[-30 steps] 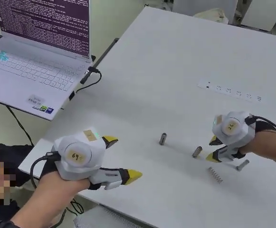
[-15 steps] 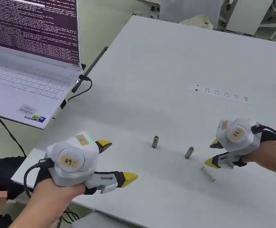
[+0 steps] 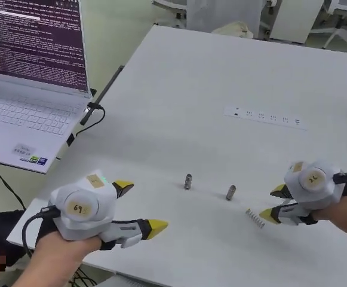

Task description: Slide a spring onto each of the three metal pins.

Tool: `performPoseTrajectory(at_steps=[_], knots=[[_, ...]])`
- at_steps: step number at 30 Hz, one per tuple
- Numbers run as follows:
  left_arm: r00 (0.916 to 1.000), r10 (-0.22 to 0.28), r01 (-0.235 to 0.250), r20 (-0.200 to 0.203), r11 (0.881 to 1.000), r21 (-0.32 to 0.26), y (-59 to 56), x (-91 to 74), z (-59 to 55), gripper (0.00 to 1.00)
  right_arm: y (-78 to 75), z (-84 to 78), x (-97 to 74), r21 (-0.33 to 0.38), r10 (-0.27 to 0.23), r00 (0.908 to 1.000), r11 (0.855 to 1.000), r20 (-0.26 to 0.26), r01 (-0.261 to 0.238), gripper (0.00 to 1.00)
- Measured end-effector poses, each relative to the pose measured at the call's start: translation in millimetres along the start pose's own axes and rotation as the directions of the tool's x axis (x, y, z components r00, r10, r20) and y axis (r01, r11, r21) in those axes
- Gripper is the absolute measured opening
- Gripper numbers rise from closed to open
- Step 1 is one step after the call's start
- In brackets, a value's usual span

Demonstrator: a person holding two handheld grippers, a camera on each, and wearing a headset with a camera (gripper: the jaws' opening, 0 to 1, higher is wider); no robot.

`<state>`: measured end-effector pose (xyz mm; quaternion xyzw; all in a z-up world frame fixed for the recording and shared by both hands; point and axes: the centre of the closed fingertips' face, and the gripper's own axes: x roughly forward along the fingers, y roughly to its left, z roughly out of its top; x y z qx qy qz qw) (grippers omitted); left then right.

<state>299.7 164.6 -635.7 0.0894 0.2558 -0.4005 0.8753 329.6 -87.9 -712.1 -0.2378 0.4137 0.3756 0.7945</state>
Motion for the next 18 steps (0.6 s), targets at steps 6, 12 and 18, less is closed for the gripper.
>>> performPoseTrajectory(at_steps=[6,12,18], knots=[[1.0000,-0.010,0.010,-0.001,1.000,0.008,-1.2,4.3,4.4,0.62,-2.7,-4.4,-8.3,0.114,-0.038,0.9972,0.993,0.064,0.030,0.36],[0.9997,-0.023,0.023,-0.001,1.000,0.016,-4.1,9.8,9.1,0.62,-5.6,-11.1,-22.5,0.169,-0.078,0.9918,0.984,0.101,0.060,0.37],[0.9993,-0.036,0.036,-0.003,0.999,0.023,-8.4,14.0,12.5,0.62,-9.8,-18.6,-36.3,0.244,-0.133,0.9814,0.965,0.139,0.096,0.38]])
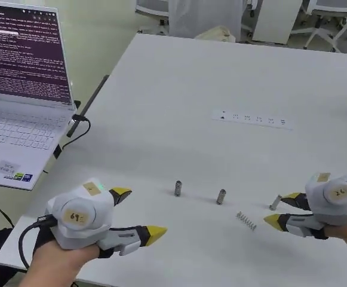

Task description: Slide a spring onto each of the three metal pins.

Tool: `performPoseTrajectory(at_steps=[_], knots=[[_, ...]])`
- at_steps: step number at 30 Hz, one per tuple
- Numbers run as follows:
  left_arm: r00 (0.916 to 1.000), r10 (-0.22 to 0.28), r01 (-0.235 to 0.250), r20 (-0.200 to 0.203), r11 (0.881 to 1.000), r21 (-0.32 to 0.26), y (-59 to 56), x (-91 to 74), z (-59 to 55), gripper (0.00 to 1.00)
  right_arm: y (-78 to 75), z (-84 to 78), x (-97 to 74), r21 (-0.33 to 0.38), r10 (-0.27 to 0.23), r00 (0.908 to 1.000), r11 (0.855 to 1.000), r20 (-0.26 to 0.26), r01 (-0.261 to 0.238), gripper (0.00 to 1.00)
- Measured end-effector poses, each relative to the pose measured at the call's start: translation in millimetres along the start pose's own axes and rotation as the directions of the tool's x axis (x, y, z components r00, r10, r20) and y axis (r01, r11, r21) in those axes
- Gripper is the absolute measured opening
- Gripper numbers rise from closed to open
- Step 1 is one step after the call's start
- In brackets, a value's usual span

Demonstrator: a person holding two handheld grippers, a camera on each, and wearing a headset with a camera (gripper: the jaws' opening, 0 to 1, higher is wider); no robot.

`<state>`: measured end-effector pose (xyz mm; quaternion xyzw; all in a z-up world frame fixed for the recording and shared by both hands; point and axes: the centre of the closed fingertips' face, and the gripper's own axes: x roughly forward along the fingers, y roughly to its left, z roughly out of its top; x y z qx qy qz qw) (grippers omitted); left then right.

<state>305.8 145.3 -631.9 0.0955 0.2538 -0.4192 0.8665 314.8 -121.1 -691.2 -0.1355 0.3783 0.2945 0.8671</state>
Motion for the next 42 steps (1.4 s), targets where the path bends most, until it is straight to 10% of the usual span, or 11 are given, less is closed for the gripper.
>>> performPoseTrajectory(at_steps=[14,42], knots=[[1.0000,-0.006,0.006,0.001,1.000,0.001,0.1,4.3,4.1,0.63,4.3,1.1,-37.5,0.105,-0.081,0.9864,0.992,0.143,0.066,0.46],[0.9999,-0.005,0.005,-0.008,1.000,-0.018,1.7,11.2,13.8,0.63,27.4,-34.2,-68.4,0.256,-0.170,0.9660,0.960,0.194,0.118,0.65]])
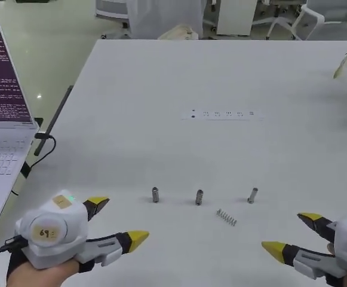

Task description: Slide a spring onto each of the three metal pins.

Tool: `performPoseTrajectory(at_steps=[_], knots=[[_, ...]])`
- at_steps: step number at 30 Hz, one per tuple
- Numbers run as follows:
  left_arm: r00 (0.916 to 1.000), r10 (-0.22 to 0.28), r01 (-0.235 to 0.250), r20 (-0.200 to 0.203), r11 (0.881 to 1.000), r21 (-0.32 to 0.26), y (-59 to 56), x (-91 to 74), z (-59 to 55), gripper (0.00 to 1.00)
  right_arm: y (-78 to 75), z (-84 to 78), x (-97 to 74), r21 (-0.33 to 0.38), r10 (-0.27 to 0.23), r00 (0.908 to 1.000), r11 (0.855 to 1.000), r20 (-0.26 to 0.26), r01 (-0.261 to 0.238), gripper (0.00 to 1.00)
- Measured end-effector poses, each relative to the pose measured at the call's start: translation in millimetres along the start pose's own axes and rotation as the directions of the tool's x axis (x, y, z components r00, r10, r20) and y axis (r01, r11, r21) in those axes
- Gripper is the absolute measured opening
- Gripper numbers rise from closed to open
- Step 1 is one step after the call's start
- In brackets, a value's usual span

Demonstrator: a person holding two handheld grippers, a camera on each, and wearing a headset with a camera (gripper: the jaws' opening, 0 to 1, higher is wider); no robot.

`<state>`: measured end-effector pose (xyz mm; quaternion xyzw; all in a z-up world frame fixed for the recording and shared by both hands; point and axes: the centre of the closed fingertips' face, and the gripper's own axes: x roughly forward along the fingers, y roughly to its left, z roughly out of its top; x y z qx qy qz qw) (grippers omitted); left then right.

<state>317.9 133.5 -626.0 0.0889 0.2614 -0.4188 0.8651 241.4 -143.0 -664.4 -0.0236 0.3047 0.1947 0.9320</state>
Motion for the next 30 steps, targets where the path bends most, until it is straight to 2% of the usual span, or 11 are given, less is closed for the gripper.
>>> performPoseTrajectory(at_steps=[5,17,23,30], knots=[[0.9998,-0.013,0.013,-0.014,1.000,0.014,-5.2,5.3,1.3,0.63,2.5,0.8,-1.4,-0.010,0.008,0.9999,1.000,-0.009,-0.009,0.66],[0.9965,-0.074,0.077,-0.038,0.994,0.075,-26.7,28.0,13.5,0.63,-2.5,0.6,-7.0,-0.012,0.013,0.9998,1.000,-0.017,-0.013,0.67],[0.9911,-0.119,0.125,-0.060,0.985,0.119,-40.3,41.5,18.6,0.63,-2.0,-1.2,-8.2,-0.011,0.022,0.9995,1.000,-0.023,-0.023,0.68],[0.9790,-0.181,0.195,-0.094,0.964,0.178,-57.9,59.2,22.9,0.63,2.7,-2.8,-7.8,-0.012,0.033,0.9989,0.999,-0.032,-0.034,0.69]])
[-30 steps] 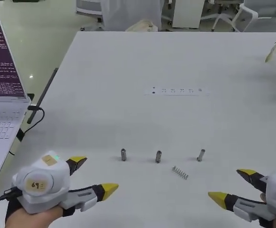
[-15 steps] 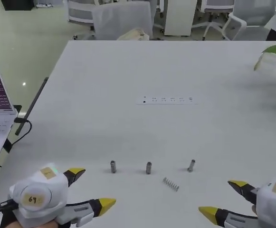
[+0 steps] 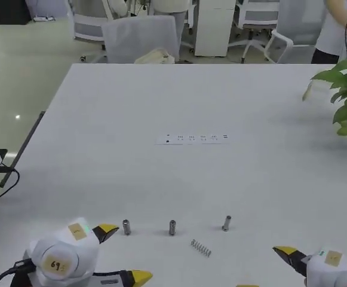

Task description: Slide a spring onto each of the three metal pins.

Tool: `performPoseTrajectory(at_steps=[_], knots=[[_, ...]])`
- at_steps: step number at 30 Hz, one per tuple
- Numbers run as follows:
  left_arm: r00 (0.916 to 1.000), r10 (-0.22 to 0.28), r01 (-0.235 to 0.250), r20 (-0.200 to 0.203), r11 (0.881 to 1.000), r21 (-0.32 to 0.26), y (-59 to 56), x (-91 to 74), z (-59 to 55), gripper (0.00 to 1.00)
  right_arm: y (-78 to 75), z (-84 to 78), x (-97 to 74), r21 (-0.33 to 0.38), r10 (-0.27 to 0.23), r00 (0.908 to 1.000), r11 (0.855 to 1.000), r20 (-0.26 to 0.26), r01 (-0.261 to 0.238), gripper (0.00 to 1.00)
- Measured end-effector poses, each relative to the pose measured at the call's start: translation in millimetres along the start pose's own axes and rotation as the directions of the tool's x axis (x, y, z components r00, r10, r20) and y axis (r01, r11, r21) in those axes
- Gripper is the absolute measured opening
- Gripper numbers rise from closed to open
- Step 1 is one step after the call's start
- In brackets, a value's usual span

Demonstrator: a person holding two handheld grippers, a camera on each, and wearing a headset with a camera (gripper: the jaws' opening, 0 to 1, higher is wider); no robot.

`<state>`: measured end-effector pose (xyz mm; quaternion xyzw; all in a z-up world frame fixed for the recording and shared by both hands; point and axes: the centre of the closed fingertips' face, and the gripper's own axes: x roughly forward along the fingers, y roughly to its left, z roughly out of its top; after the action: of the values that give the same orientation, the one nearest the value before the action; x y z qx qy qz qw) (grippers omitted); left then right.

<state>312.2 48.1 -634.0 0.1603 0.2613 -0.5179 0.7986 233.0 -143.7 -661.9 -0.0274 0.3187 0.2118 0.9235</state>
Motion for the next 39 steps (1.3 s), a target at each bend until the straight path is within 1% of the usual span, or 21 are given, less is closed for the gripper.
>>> performPoseTrajectory(at_steps=[2,3,6,9,12,14,17,24,26,30,33,35,39], knots=[[0.9996,-0.027,0.027,-0.009,0.999,0.018,-4.9,6.3,1.1,0.63,0.9,0.0,-0.3,-0.004,0.001,1.0000,1.000,-0.001,-0.001,0.69],[0.9988,-0.043,0.044,-0.022,0.999,0.031,-7.7,10.4,0.2,0.63,1.6,-0.4,-0.4,-0.001,0.004,1.0000,1.000,-0.002,-0.004,0.69],[0.9970,-0.066,0.068,-0.041,0.996,0.062,-12.0,20.0,-1.0,0.63,2.7,-1.0,-2.1,-0.002,0.006,1.0000,1.000,-0.002,-0.006,0.69],[0.9947,-0.091,0.094,-0.049,0.992,0.079,-17.2,28.6,1.3,0.63,2.4,-3.4,-3.6,-0.003,0.004,1.0000,1.000,-0.007,-0.004,0.69],[0.9901,-0.120,0.127,-0.072,0.987,0.097,-22.1,40.9,0.0,0.64,-1.4,-7.3,-5.7,0.004,-0.006,0.9999,1.000,-0.015,0.006,0.69],[0.9881,-0.134,0.141,-0.076,0.984,0.105,-25.2,46.3,1.4,0.63,-2.8,-7.7,-6.8,0.008,-0.011,0.9998,1.000,-0.014,0.012,0.69],[0.9835,-0.158,0.169,-0.088,0.977,0.130,-31.0,56.3,4.8,0.63,-4.0,-8.1,-8.3,0.003,-0.014,0.9997,1.000,-0.017,0.014,0.69],[0.9740,-0.194,0.213,-0.116,0.961,0.176,-38.6,76.3,9.1,0.63,-5.1,-8.6,-10.8,0.000,-0.012,0.9997,1.000,-0.021,0.012,0.69],[0.9707,-0.202,0.225,-0.131,0.954,0.198,-41.4,82.0,9.3,0.63,-4.6,-8.6,-11.6,-0.006,-0.009,0.9997,1.000,-0.022,0.009,0.68],[0.9660,-0.216,0.243,-0.142,0.947,0.211,-44.9,93.8,10.8,0.62,-4.0,-10.5,-12.9,-0.004,-0.004,0.9997,1.000,-0.024,0.004,0.68],[0.9627,-0.224,0.254,-0.151,0.941,0.222,-46.2,100.6,11.7,0.61,-4.0,-13.5,-14.6,-0.013,-0.004,0.9993,1.000,-0.038,0.003,0.68],[0.9617,-0.226,0.257,-0.155,0.940,0.225,-46.1,105.0,12.0,0.61,-3.6,-13.9,-16.1,-0.018,-0.002,0.9993,1.000,-0.039,0.001,0.68],[0.9546,-0.241,0.278,-0.175,0.931,0.234,-49.4,119.4,9.5,0.60,-5.3,-16.6,-17.2,-0.020,0.005,0.9991,1.000,-0.042,-0.006,0.67]])
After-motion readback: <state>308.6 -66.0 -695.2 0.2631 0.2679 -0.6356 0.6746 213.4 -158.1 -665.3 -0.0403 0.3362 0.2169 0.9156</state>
